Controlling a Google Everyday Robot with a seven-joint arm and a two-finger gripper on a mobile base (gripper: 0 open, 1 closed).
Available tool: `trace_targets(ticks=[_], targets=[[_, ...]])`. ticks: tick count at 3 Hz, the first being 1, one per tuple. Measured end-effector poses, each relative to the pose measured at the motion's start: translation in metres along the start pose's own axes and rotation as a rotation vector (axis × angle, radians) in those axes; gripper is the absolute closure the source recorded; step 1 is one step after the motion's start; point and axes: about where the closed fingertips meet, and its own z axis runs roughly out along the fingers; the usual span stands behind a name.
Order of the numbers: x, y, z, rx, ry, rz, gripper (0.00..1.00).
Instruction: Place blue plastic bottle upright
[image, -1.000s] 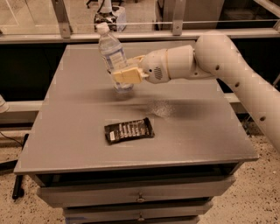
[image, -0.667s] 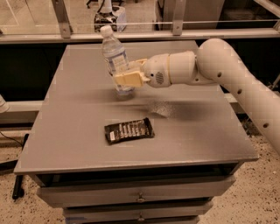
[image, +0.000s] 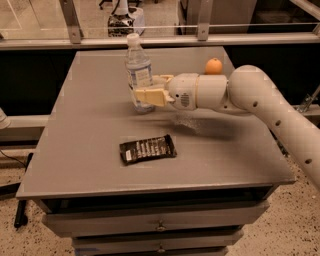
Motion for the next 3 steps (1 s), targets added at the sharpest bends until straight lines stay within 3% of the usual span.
trace_targets(ticks=[1,3], targets=[[-0.0034,0.0014,-0.0027,-0.014,0.035,0.009,1.0],[-0.0071,0.0008,-0.0069,-0.011,0.05,0.032,0.57]])
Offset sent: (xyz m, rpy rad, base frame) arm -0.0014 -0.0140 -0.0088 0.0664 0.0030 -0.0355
